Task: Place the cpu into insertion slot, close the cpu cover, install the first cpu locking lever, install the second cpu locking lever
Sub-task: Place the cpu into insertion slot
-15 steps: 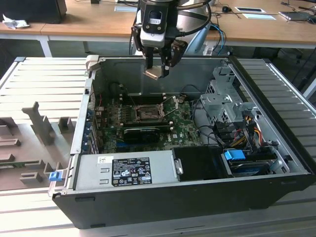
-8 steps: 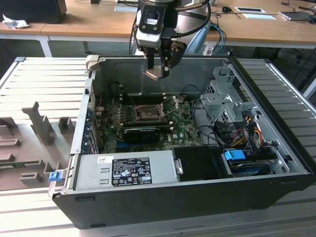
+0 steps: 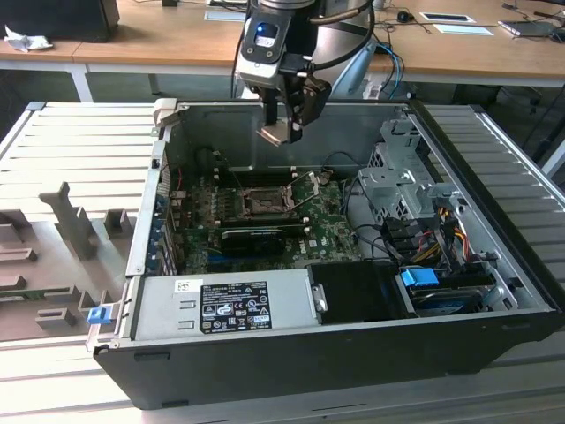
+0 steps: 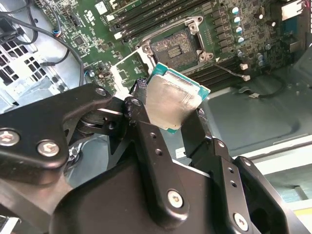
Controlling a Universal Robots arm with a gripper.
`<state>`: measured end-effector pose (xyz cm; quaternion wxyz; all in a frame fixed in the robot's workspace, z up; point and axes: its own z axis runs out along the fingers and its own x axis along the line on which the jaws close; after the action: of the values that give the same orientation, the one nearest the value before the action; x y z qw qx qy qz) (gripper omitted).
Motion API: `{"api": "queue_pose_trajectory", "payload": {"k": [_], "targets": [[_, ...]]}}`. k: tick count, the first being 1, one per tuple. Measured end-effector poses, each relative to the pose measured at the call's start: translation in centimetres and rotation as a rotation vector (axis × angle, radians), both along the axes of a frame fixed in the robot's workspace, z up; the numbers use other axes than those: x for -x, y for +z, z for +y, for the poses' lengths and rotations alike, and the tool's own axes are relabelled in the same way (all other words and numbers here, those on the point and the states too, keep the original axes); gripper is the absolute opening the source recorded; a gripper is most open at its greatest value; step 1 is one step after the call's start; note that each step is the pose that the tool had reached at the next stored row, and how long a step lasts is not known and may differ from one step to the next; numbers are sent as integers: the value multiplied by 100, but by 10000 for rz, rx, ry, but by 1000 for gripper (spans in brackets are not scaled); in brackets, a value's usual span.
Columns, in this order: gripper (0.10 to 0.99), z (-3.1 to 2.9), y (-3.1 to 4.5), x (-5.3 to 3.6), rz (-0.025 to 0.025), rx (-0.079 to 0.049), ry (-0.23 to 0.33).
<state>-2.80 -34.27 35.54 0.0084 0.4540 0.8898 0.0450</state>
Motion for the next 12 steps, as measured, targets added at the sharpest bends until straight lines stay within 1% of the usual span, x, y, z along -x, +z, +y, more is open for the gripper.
{"api": "queue_pose_trajectory", "payload": {"k": [2,3,6,12], "targets": [[529,0,-22,0,10,0,0],[529,0,-32,0,25,1,-1],[529,0,-37,0,29,1,-35],[529,0,-40,0,28,-2,-630]]}}
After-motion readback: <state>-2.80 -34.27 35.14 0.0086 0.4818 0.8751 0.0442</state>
